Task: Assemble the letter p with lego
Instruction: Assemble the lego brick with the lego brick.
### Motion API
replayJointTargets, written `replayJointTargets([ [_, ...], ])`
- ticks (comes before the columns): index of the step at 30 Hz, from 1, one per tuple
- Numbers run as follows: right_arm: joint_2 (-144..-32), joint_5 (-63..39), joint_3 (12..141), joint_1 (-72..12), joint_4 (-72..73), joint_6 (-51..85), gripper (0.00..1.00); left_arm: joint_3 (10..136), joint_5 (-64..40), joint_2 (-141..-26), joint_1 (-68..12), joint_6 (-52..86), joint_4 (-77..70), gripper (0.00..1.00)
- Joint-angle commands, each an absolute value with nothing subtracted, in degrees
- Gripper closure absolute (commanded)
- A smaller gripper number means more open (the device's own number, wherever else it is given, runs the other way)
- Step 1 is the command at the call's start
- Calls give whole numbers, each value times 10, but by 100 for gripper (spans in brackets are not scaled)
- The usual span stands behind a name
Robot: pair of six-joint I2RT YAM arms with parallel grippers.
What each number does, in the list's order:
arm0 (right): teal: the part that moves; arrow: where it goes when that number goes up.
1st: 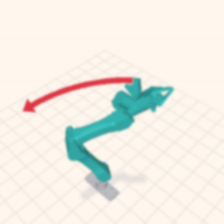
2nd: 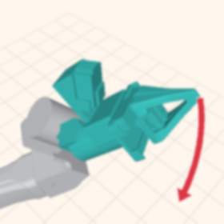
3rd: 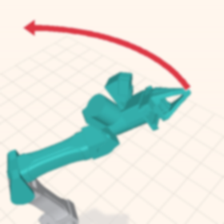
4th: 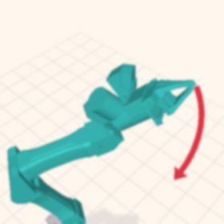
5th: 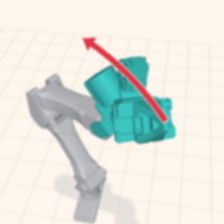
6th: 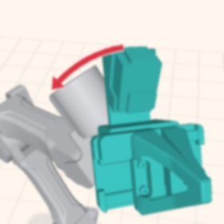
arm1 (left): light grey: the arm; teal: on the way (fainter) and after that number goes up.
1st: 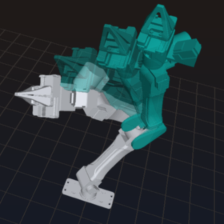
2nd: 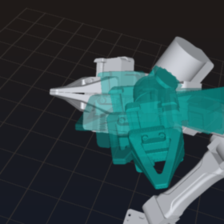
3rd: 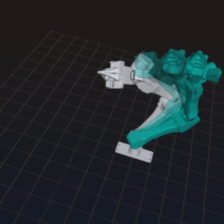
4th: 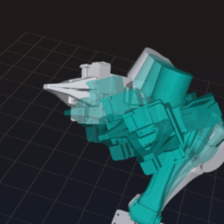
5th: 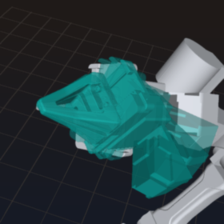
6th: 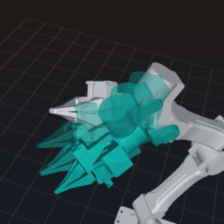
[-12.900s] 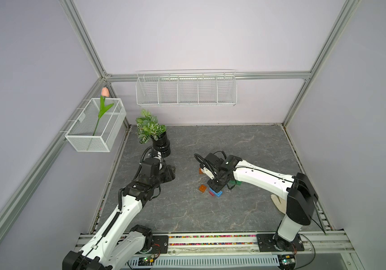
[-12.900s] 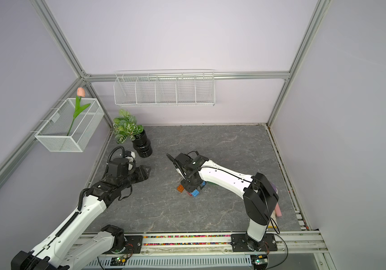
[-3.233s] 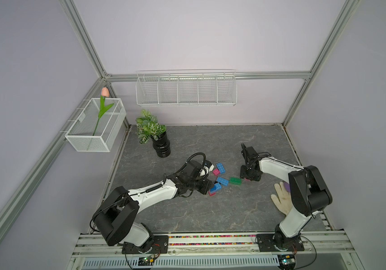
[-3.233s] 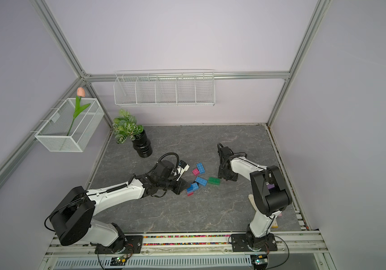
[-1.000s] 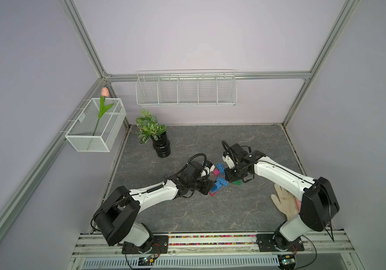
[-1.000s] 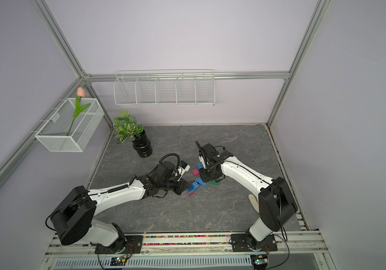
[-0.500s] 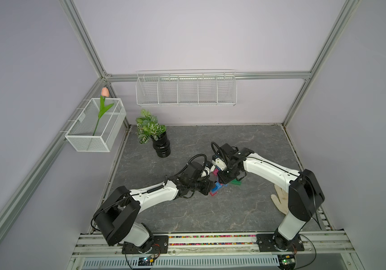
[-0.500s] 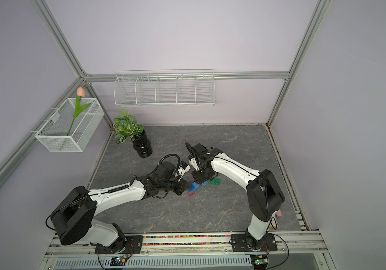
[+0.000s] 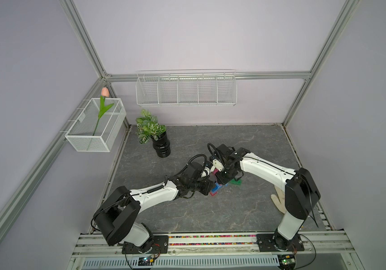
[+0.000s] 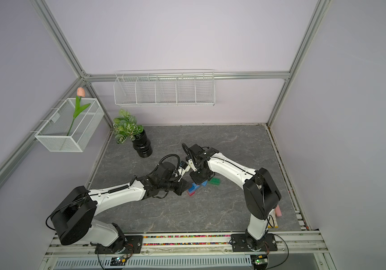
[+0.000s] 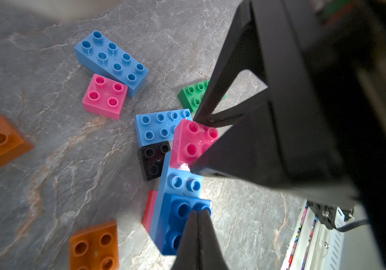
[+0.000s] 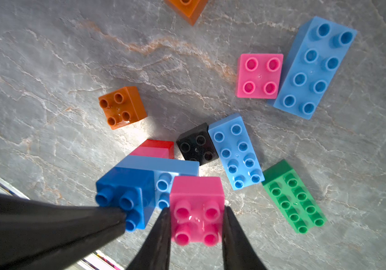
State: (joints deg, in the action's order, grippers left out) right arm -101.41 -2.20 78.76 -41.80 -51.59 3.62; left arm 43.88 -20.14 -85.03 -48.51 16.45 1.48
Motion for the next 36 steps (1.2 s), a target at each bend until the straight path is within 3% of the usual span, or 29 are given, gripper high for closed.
replayJointTargets([
  [1,-1018,-14,777,-424,-518,37,75,416,-187,-868,-490,169,58,100],
  [36,-1017,-9,768,-428,-508,7,75,386,-169,-860,-490,179,83,100],
])
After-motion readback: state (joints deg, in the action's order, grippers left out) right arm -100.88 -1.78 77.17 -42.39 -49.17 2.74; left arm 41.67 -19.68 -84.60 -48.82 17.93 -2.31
